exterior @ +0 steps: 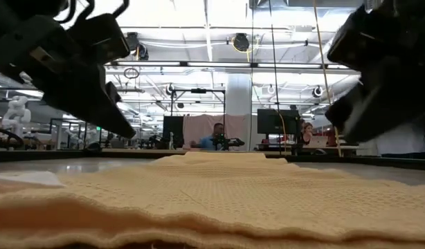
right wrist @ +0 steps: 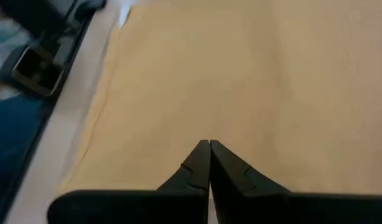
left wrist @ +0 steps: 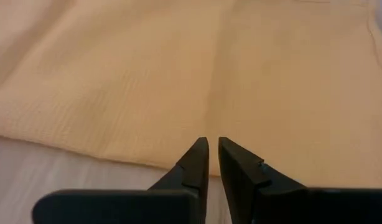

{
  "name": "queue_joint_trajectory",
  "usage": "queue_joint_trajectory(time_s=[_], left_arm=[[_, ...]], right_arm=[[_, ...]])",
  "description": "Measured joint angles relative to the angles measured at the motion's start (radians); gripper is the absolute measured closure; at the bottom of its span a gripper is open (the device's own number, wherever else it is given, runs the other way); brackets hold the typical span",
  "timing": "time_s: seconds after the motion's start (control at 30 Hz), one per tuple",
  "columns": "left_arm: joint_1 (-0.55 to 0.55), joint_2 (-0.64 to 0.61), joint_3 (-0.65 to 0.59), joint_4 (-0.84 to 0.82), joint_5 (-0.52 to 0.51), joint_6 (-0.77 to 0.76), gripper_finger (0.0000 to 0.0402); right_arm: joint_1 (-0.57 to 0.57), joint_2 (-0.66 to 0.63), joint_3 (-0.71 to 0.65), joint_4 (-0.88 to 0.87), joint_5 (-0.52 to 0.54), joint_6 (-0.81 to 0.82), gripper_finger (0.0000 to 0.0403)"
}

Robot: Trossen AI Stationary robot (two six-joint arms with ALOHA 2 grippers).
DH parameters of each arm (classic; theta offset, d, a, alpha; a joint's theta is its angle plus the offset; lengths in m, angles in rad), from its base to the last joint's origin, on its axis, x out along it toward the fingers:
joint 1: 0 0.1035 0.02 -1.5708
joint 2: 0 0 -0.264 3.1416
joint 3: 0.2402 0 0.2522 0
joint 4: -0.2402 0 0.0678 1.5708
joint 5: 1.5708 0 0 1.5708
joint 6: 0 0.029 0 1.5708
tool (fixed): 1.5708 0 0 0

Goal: Roll towel
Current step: Fold the yellow towel

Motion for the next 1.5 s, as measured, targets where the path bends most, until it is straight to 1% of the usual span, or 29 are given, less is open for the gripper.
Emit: queue_joint_trajectory(time_s=[0.07, 0.13, 0.23, 0.33, 0.47, 0.5, 0.57, 0.67, 0.77, 0.9, 1.07, 1.23, 1.37, 1.5], left_arm=[[-0.019, 0.007, 0.000, 0.033, -0.034, -0.017, 0.0357], [-0.028, 0.020, 0.002, 0.056, -0.045, -0.046, 0.0357], [-0.035, 0.029, 0.000, 0.082, -0.049, -0.073, 0.0357], [-0.036, 0.040, -0.001, 0.092, -0.049, -0.075, 0.0357], [-0.036, 0.080, 0.000, 0.174, -0.061, -0.067, 0.0357], [-0.036, 0.095, -0.002, 0.221, -0.065, -0.051, 0.0357], [-0.036, 0.134, 0.003, 0.344, -0.068, -0.007, 0.0357], [-0.041, 0.189, 0.005, 0.459, -0.068, 0.095, 0.0357], [-0.040, 0.235, 0.012, 0.499, -0.075, 0.148, 0.0357], [-0.034, 0.291, 0.027, 0.556, -0.079, 0.153, 0.0357], [-0.031, 0.364, 0.032, 0.562, -0.076, 0.086, 0.0357], [-0.018, 0.419, 0.031, 0.574, -0.091, 0.052, 0.0357], [-0.015, 0.407, 0.032, 0.569, -0.092, 0.043, 0.0357], [-0.029, 0.361, 0.037, 0.590, -0.098, 0.088, 0.0357]], right_arm=[[0.020, 0.000, 0.000, 0.016, 0.069, -0.012, 0.0403], [0.039, 0.010, 0.002, 0.024, 0.124, -0.008, 0.0403], [0.065, 0.027, 0.001, 0.020, 0.159, 0.005, 0.0403], [0.087, 0.057, 0.002, 0.066, 0.203, 0.013, 0.0403], [0.107, 0.130, 0.002, 0.169, 0.281, -0.001, 0.0403], [0.110, 0.153, 0.002, 0.198, 0.287, -0.007, 0.0403], [0.112, 0.202, 0.002, 0.263, 0.287, -0.008, 0.0403], [0.112, 0.264, 0.002, 0.347, 0.284, -0.010, 0.0403], [0.110, 0.301, 0.002, 0.390, 0.285, -0.007, 0.0403], [0.110, 0.312, 0.004, 0.364, 0.284, 0.023, 0.0403], [0.106, 0.309, 0.006, 0.300, 0.297, 0.070, 0.0403], [0.101, 0.306, 0.006, 0.297, 0.297, 0.056, 0.0403], [0.112, 0.262, 0.002, 0.263, 0.279, 0.036, 0.0403], [0.142, 0.178, 0.002, 0.207, 0.278, 0.031, 0.0403]])
